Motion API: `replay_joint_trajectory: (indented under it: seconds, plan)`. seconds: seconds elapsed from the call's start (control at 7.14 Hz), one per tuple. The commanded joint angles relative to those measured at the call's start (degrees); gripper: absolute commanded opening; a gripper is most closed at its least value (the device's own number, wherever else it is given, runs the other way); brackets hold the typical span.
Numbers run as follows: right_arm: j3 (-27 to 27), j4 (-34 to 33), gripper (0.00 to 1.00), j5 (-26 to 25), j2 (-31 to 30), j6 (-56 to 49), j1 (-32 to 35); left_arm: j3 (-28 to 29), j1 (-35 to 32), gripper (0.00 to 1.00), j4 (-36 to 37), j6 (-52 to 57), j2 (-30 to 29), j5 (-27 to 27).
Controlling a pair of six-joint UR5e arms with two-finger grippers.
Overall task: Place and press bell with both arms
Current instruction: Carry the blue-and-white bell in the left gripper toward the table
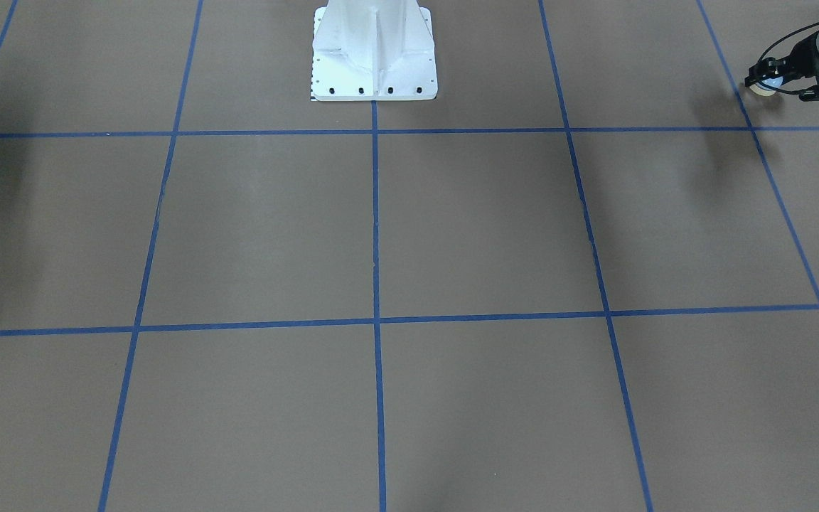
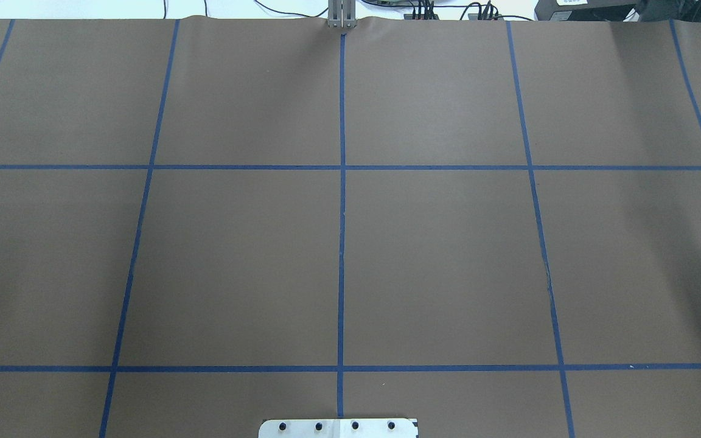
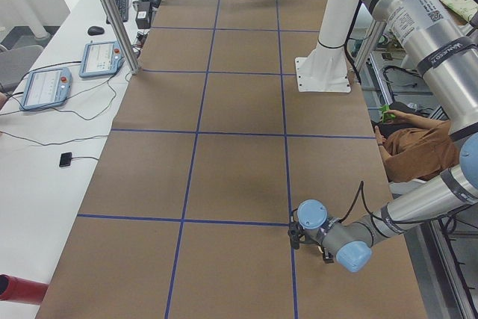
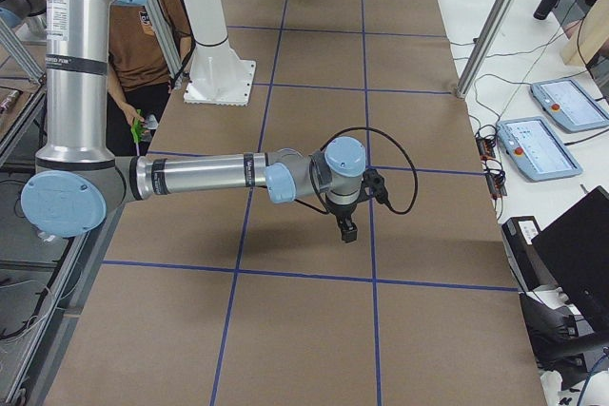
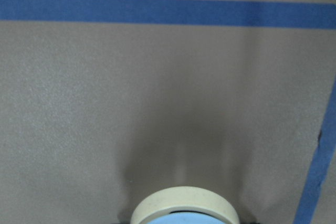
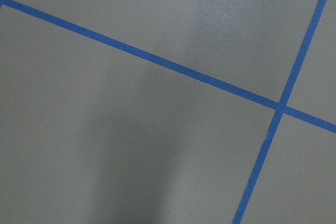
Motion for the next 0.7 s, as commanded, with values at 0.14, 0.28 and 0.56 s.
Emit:
replay_joint_trajectory:
  seconds: [0.14, 0.28, 0.56]
  plan:
    - [1.39, 0.00, 1.00, -0.28, -0.27, -0.09, 0.04, -0.43, 0.12, 0.23, -0.63, -0.59, 0.73, -0.79]
    - [1.74, 0.00, 1.00, -0.28, -0.36, -0.09, 0.04, -1.74, 0.03, 0.18, -0.54, -0.59, 1.60, -2.18]
    - [2.01, 0.00, 1.00, -0.37, -0.44, 0.00, 0.04, -4.03, -0.41, 0.17, -0.36, -0.67, 1.79, -10.26]
